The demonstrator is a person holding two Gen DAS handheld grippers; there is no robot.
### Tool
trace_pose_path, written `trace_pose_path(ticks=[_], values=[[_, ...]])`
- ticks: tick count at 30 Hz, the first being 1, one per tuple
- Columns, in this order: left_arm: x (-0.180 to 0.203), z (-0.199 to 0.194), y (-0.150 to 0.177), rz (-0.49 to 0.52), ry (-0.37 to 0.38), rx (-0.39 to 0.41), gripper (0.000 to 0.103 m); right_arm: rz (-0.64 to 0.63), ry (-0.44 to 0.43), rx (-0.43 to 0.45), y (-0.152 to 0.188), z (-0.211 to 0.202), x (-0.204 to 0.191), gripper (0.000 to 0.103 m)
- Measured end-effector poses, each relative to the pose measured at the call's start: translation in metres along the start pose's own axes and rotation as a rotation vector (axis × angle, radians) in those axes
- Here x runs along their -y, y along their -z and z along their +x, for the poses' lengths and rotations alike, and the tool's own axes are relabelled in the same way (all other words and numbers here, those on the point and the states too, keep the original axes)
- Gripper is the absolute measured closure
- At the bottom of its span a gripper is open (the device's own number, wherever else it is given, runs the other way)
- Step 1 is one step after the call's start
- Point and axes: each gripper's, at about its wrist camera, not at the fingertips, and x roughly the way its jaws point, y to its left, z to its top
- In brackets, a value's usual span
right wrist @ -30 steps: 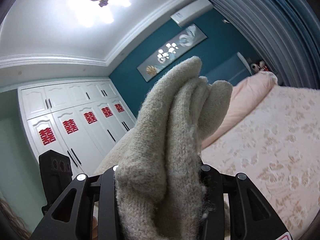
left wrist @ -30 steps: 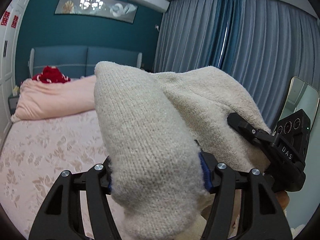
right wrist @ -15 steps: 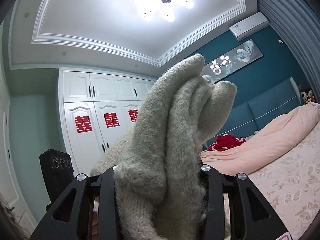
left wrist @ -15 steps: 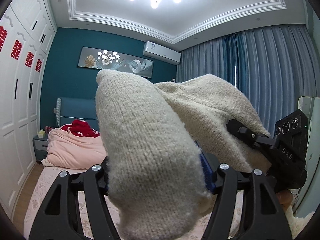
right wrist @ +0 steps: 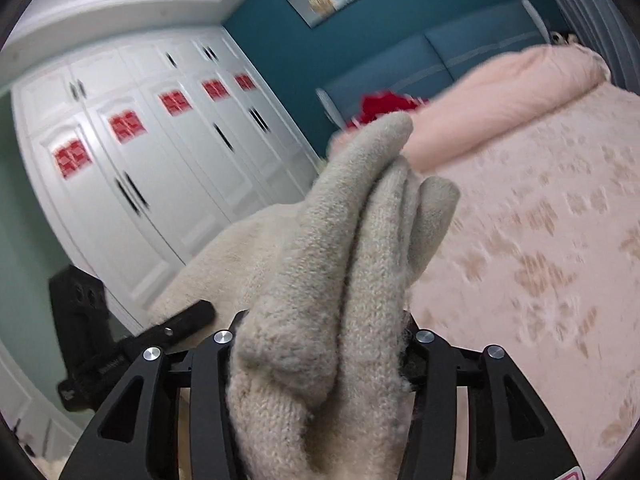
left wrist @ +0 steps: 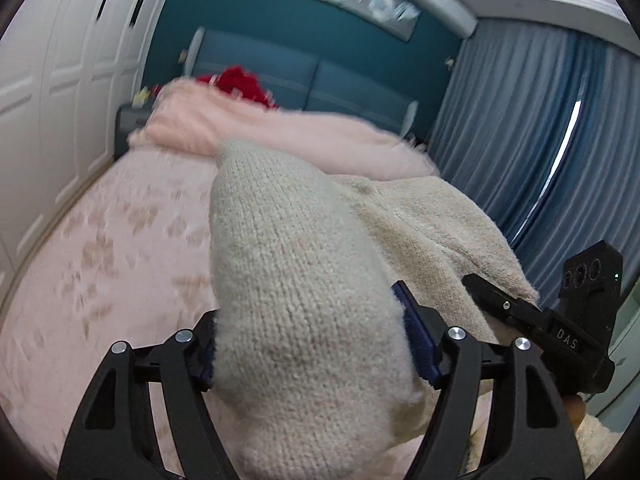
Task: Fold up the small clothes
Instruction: 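Lower the folded sweater onto the bed and open both grippers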
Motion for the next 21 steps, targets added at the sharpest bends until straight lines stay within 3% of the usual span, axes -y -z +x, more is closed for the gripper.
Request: trace_pose_path(ticks=[1, 2, 3, 5, 6, 8, 11, 14, 18, 19, 20, 21], values=[[-0.017, 0.024, 0.029, -0.029, -0.052, -0.094, 0.033, 0.064, 0.087, -0.099, 0.023, 0.017, 0.028, 0.057], [-0.032, 0.041, 0.055, -0.057, -0.105, -0.179, 0.035, 0.126, 0.118, -0.128, 0.042, 0.019, 0.048, 0.057], [-0.042, 0.047, 0.078, -0.075, -0.137, -0.220, 0.035, 0.163, 0.112, -0.116, 0.054, 0.012, 0.062, 0.057], [-0.054, 0.034, 0.105, -0.095, -0.156, -0.211, 0.033, 0.150, 0.128, -0.090, 0.063, -0.003, 0.070, 0.056], [-0.057, 0.024, 0.108, -0.120, -0.148, -0.193, 0.031, 0.127, 0.136, -0.093, 0.060, -0.005, 0.069, 0.054], [-0.064, 0.013, 0.103, -0.178, -0.125, -0.149, 0.015, 0.110, 0.143, -0.093, 0.049, -0.001, 0.066, 0.038], [-0.062, 0.022, 0.088, -0.204, -0.120, -0.148, 0.012, 0.115, 0.133, -0.145, 0.034, 0.029, 0.059, 0.032], [-0.062, 0.054, 0.080, -0.205, -0.166, -0.224, 0.011, 0.151, 0.133, -0.255, 0.035, 0.072, 0.061, 0.030], [-0.087, 0.099, 0.102, -0.285, -0.182, -0.352, 0.012, 0.269, 0.086, -0.355, 0.051, 0.112, 0.076, 0.029], [-0.093, 0.105, 0.108, -0.313, -0.166, -0.374, 0.019, 0.272, 0.078, -0.358, 0.052, 0.116, 0.074, 0.037], [-0.097, 0.109, 0.112, -0.343, -0.122, -0.379, 0.034, 0.248, 0.077, -0.357, 0.049, 0.118, 0.069, 0.056], [-0.098, 0.109, 0.112, -0.359, -0.118, -0.376, 0.036, 0.207, 0.080, -0.345, 0.042, 0.118, 0.060, 0.059]])
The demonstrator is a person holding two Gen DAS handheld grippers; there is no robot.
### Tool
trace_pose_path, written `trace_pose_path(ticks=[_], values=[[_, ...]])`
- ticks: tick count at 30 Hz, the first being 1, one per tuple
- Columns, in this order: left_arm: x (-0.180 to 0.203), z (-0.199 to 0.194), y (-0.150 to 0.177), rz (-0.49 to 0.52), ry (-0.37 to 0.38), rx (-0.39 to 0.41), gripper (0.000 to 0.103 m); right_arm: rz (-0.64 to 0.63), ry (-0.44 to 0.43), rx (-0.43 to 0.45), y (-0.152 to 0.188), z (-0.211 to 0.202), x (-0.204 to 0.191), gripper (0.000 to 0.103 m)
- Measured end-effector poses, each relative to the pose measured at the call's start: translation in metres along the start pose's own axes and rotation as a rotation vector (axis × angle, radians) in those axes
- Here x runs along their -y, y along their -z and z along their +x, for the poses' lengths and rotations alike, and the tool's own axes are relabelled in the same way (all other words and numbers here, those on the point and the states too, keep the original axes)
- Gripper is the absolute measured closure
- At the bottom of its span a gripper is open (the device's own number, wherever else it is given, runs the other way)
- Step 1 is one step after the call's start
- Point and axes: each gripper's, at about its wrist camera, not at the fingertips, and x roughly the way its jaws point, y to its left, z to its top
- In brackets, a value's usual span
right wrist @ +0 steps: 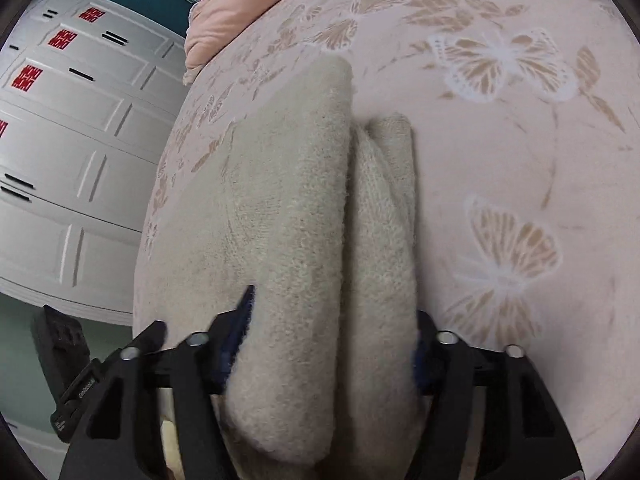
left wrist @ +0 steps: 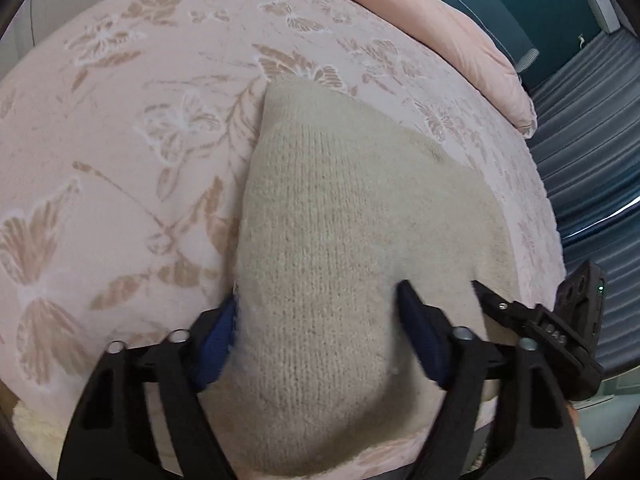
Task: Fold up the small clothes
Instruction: 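Lower the folded sweater onto the bed and open both grippers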
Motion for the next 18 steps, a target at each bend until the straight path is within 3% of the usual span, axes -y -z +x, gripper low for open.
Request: trace_pose_path(ticks=[2, 4, 6, 8, 10, 12, 13, 15, 18], values=[[0.010, -0.010, -0.006, 0.022, 0.014, 0.034, 0.055, -0.110, -0.006, 0.078, -0.009, -0.022, -0.027, 0.069], [0.025, -0.031, -0.015, 0.063, 0.044, 0.096, 0.060, -0.178, -0.033, 0.166, -0.019, -0.053, -0.049, 0.071], [0.039, -0.052, -0.022, 0.110, 0.071, 0.166, 0.060, -0.228, -0.040, 0.245, -0.025, -0.081, -0.062, 0.071], [0.047, -0.059, -0.027, 0.136, 0.089, 0.187, 0.058, -0.237, -0.005, 0.268, -0.029, -0.088, -0.056, 0.068], [0.051, -0.043, -0.025, 0.165, 0.050, 0.169, 0.053, -0.205, 0.073, 0.208, -0.031, -0.065, -0.030, 0.064], [0.049, -0.010, -0.017, 0.194, -0.057, 0.106, 0.053, -0.134, 0.187, 0.080, -0.029, -0.031, 0.006, 0.062], [0.045, 0.008, -0.013, 0.187, -0.111, 0.052, 0.052, -0.104, 0.227, 0.057, -0.026, -0.027, 0.016, 0.063], [0.036, 0.006, -0.004, 0.140, -0.077, 0.081, 0.050, -0.064, 0.135, 0.152, -0.019, -0.057, 0.017, 0.063], [0.045, -0.019, 0.003, 0.175, -0.114, 0.124, 0.050, -0.103, 0.088, 0.265, -0.002, -0.102, -0.004, 0.065]])
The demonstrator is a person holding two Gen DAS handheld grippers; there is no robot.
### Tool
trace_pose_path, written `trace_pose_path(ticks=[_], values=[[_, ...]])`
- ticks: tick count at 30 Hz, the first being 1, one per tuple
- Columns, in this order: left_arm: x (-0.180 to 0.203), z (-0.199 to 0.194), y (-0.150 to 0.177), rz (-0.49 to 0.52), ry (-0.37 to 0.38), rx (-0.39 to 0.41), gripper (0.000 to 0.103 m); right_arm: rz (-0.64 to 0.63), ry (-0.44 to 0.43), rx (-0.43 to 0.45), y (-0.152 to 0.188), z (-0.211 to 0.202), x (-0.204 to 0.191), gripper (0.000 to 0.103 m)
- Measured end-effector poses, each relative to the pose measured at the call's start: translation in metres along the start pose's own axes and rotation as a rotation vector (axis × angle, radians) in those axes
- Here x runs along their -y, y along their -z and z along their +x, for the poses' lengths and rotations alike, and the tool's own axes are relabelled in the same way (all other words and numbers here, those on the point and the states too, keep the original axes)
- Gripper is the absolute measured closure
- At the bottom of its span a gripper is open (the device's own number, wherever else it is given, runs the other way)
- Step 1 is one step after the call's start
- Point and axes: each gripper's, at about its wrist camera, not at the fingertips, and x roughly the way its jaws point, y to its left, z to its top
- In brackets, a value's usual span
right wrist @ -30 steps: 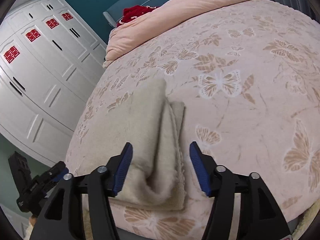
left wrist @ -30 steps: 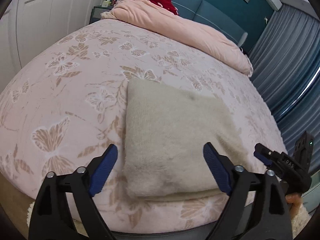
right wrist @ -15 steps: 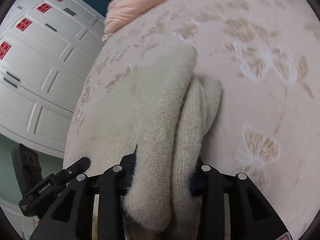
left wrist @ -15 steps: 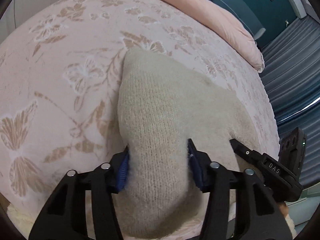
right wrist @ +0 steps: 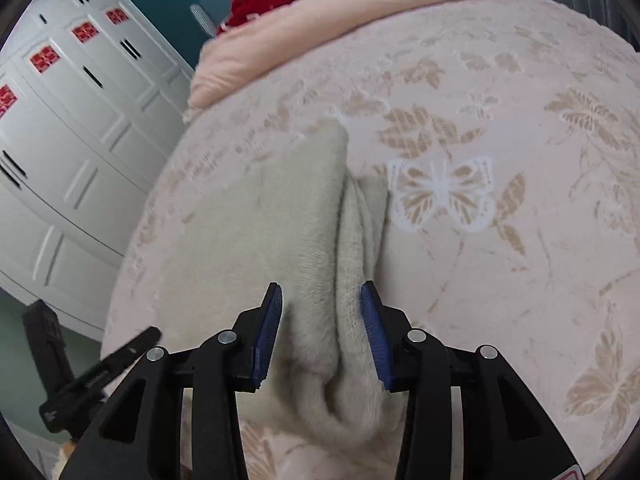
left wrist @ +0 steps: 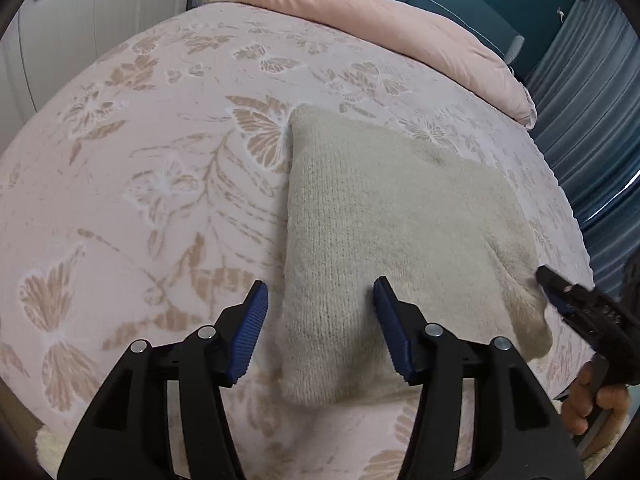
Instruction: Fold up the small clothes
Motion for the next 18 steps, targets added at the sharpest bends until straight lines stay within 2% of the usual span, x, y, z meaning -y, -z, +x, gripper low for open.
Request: trace_pose_path(ticks=[1, 2, 5, 6, 8, 10, 12, 14, 17, 18], values=[[0.003, -0.007, 0.002, 0.021, -0.009, 0.011, 0.049, -0.020, 0.001, 0.002, 0.005, -0.006, -0.006, 0.067], [0.007, -0.010, 0.005, 0.043, -0.026, 0.015, 0.046, -0.054, 0.022, -0.019, 0.012, -0.004, -0.010, 0.073], [0.011, 0.002, 0.019, 0.072, -0.077, -0.038, 0.042, -0.136, 0.149, -0.176, 0.044, 0.041, -0.003, 0.089], [0.010, 0.007, 0.023, 0.066, -0.090, -0.060, 0.041, -0.137, 0.174, -0.192, 0.052, 0.051, 0.005, 0.089], [0.010, 0.011, 0.029, 0.051, -0.093, -0.080, 0.040, -0.112, 0.165, -0.163, 0.051, 0.044, 0.008, 0.090], [0.014, 0.005, 0.030, 0.059, -0.122, -0.079, 0.041, -0.085, 0.158, -0.136, 0.042, 0.024, 0.000, 0.089], [0.020, -0.009, 0.031, 0.083, -0.135, -0.061, 0.042, -0.111, 0.138, -0.081, 0.038, 0.001, -0.014, 0.089], [0.028, -0.017, 0.033, 0.117, -0.154, -0.040, 0.042, -0.158, 0.131, -0.084, 0.039, 0.001, -0.022, 0.090], [0.034, -0.009, 0.037, 0.144, -0.218, -0.063, 0.041, -0.234, 0.290, -0.195, 0.054, 0.042, -0.005, 0.091], [0.033, -0.006, 0.039, 0.138, -0.226, -0.073, 0.041, -0.219, 0.300, -0.195, 0.056, 0.043, 0.002, 0.091]])
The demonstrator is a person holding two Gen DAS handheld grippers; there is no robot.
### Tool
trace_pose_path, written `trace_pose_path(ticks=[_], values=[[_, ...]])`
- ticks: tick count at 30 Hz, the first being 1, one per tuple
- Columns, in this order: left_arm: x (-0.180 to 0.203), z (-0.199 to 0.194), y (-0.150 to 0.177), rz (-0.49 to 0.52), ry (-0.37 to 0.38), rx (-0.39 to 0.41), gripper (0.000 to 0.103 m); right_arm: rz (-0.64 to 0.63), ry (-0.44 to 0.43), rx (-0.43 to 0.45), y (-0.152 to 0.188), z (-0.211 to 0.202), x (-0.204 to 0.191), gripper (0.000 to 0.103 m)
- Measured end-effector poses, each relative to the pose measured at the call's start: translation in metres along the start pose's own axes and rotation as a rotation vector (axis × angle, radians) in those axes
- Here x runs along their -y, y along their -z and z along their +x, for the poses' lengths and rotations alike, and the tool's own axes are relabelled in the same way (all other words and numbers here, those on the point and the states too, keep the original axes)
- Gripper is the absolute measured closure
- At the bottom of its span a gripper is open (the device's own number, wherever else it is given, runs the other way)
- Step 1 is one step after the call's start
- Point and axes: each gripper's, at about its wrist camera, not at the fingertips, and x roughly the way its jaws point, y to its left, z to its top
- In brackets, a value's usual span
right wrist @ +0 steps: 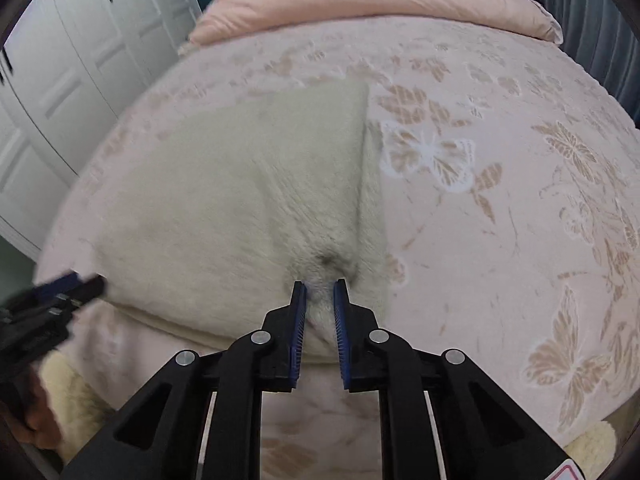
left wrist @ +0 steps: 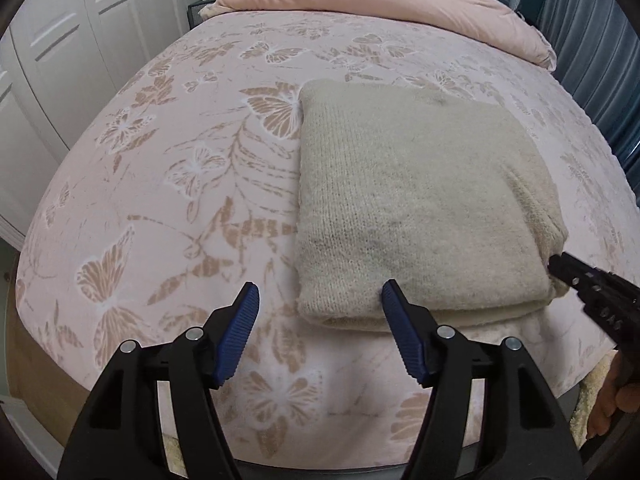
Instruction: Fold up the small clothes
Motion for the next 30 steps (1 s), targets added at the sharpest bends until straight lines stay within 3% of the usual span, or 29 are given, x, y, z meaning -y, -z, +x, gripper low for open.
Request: trace_pose_path(ticks=[2, 6, 10, 11, 12, 14, 15, 19, 23, 30], values=[[-0.001, -0.003, 0.003, -0.022, -0.008, -0.018, 0.041, 0.054, -0.031, 0.030, 0.000, -0.022, 0.006, 0.089], [0.005, -0.034, 0.011, -0.011, 0.007, 0.044, 0.038, 0.062, -0.040, 0.132, 0.011, -0.078, 0.000, 0.089], [0.022, -0.057, 0.023, 0.003, 0.006, 0.098, 0.019, 0.043, -0.037, 0.160, 0.042, -0.104, -0.014, 0.084], [0.026, -0.061, 0.025, 0.000, 0.004, 0.108, 0.012, 0.048, -0.035, 0.160, 0.050, -0.106, -0.016, 0.080], [0.029, -0.066, 0.029, -0.006, 0.002, 0.124, 0.011, 0.060, -0.021, 0.159, 0.059, -0.108, -0.018, 0.076], [0.037, -0.072, 0.037, -0.012, -0.007, 0.145, 0.009, 0.076, 0.005, 0.170, 0.073, -0.111, -0.018, 0.055], [0.040, -0.073, 0.041, -0.007, -0.013, 0.150, 0.008, 0.081, 0.016, 0.173, 0.079, -0.111, -0.019, 0.053], [0.054, -0.073, 0.056, 0.033, -0.063, 0.153, 0.008, 0.057, 0.041, 0.146, 0.088, -0.106, -0.025, 0.051], [0.054, -0.075, 0.067, 0.009, -0.065, 0.143, 0.008, 0.046, 0.073, 0.166, 0.093, -0.109, -0.031, 0.044], [0.054, -0.082, 0.073, 0.037, -0.092, 0.167, 0.008, 0.061, 0.089, 0.137, 0.097, -0.106, -0.034, 0.043]])
